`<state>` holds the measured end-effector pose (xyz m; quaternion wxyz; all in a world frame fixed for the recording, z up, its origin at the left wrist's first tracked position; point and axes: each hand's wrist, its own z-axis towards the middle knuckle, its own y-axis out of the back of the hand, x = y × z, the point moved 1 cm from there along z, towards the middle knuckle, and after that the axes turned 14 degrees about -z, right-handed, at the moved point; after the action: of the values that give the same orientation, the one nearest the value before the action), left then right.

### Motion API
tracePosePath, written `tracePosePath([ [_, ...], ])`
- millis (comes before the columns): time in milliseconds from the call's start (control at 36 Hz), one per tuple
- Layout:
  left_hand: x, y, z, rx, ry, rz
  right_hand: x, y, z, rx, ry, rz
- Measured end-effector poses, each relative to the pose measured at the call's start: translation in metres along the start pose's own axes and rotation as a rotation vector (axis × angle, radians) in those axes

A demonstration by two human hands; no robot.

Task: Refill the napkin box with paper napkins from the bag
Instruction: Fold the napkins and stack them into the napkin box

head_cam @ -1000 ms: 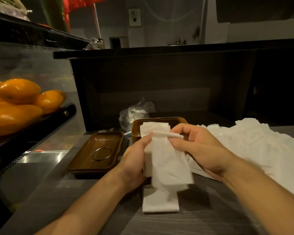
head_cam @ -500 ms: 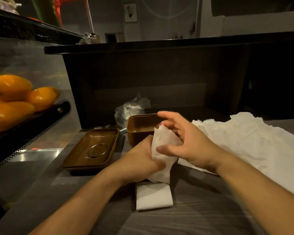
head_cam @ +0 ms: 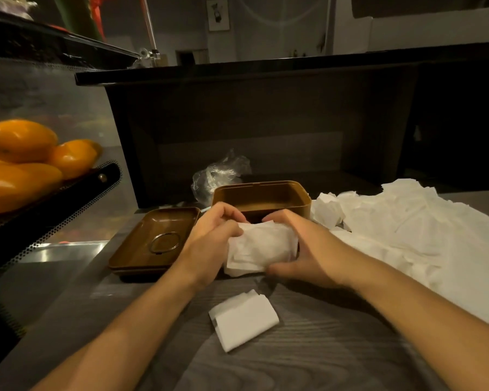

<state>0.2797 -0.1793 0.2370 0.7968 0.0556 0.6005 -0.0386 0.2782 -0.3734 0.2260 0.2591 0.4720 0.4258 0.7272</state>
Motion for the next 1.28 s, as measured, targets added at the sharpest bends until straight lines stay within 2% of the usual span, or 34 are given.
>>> tracePosePath([
  [56, 0.001, -0.001, 0.0, -0.005, 0.007, -0.024, 0.003, -0.001, -0.002, -0.012, 0.028, -0.032],
  [167, 0.004, -0.001, 0.0, 0.052, -0.013, -0.074, 0.005, 0.003, 0.001, -0.154, 0.041, 0.008],
  [306, 0.009, 0.001, 0.001, 0.078, -0.074, 0.212, 0.003, 0.002, 0.001, -0.084, 0.057, -0.014],
  [389, 0.008, 0.004, 0.001, 0.064, -0.127, 0.228, 0.002, 0.004, 0.0, -0.142, 0.055, 0.022],
  [556, 0.006, 0.0, -0.002, 0.186, -0.095, 0.441, 0.005, -0.001, -0.001, -0.008, 0.036, -0.014],
  [667, 0.008, 0.003, -0.001, 0.175, -0.111, 0.52, 0.003, 0.003, -0.001, -0.044, -0.009, 0.018],
  [806, 0.002, 0.005, 0.002, 0.181, 0.007, 0.355, 0.002, 0.011, 0.003, -0.209, -0.097, 0.278],
  [889, -0.003, -0.001, 0.0, 0.27, 0.116, 0.203, 0.002, 0.016, 0.006, -0.281, -0.163, 0.526],
  [944, -0.005, -0.005, -0.004, 0.3, 0.149, 0.119, 0.004, 0.017, 0.005, -0.282, -0.187, 0.6],
  [1028, -0.005, -0.009, -0.006, 0.291, 0.18, -0.019, 0.007, 0.016, 0.005, -0.266, -0.21, 0.648],
  [1139, -0.006, -0.015, -0.006, 0.202, 0.171, -0.04, 0.013, 0.016, 0.002, -0.177, -0.278, 0.712],
  [1278, -0.003, -0.021, -0.004, 0.099, 0.107, -0.032, 0.021, 0.015, 0.003, -0.152, -0.337, 0.538],
])
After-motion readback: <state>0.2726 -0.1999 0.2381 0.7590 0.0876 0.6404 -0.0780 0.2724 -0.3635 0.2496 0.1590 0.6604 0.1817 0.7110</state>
